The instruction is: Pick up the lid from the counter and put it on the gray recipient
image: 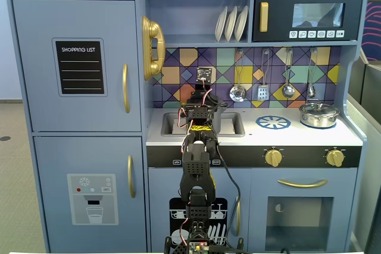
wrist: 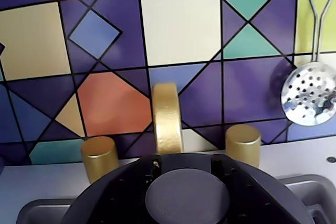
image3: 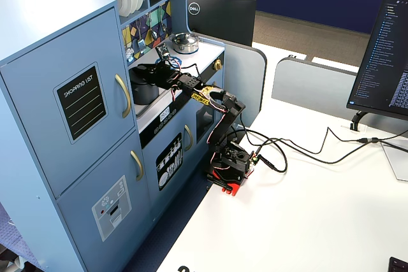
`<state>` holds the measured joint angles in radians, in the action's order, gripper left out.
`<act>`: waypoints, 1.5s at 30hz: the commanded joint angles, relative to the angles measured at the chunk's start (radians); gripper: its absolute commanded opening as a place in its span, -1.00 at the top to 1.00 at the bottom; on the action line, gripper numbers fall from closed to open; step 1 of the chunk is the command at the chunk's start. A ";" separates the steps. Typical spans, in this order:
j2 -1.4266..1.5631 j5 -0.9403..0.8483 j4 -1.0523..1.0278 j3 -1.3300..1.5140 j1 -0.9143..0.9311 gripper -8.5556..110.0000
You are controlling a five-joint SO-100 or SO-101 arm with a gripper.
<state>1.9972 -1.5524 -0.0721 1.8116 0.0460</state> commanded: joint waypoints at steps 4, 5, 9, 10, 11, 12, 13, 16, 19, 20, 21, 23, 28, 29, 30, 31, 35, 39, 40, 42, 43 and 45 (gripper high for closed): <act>-0.002 0.006 0.048 -0.020 -0.002 0.86; -0.002 0.003 0.048 -0.017 0.002 0.86; 0.000 0.000 0.049 -0.003 0.014 0.86; 0.000 -0.002 0.049 -0.002 0.015 0.86; 0.002 -0.002 0.051 0.000 0.015 0.86; 0.002 -0.002 0.051 0.000 0.014 0.86; 0.002 -0.002 0.051 0.002 0.012 0.86; -0.002 -0.003 0.052 0.006 0.006 0.86; 0.003 -0.014 0.057 0.025 0.002 0.85; 0.009 -0.012 0.057 0.035 0.006 0.76; 0.015 -0.005 0.057 0.043 0.011 0.66; 0.028 -0.018 0.020 0.051 0.026 0.45; 0.054 -0.029 -0.038 0.041 0.049 0.15; 0.058 -0.035 -0.035 0.035 0.057 0.13; 0.063 -0.037 -0.035 0.026 0.060 0.12; 0.069 -0.038 -0.035 0.014 0.063 0.11; 0.172 -0.023 -0.110 0.002 0.063 0.12; 0.402 -0.014 -0.356 0.035 0.021 0.17; 0.465 -0.021 -0.423 0.051 0.011 0.19; 0.601 -0.023 -0.577 0.078 -0.009 0.24; 0.666 -0.020 -0.667 0.089 -0.017 0.27; 0.785 -0.002 -0.836 0.130 -0.031 0.35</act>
<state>2.5433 -1.5739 -0.7179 1.9328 0.0353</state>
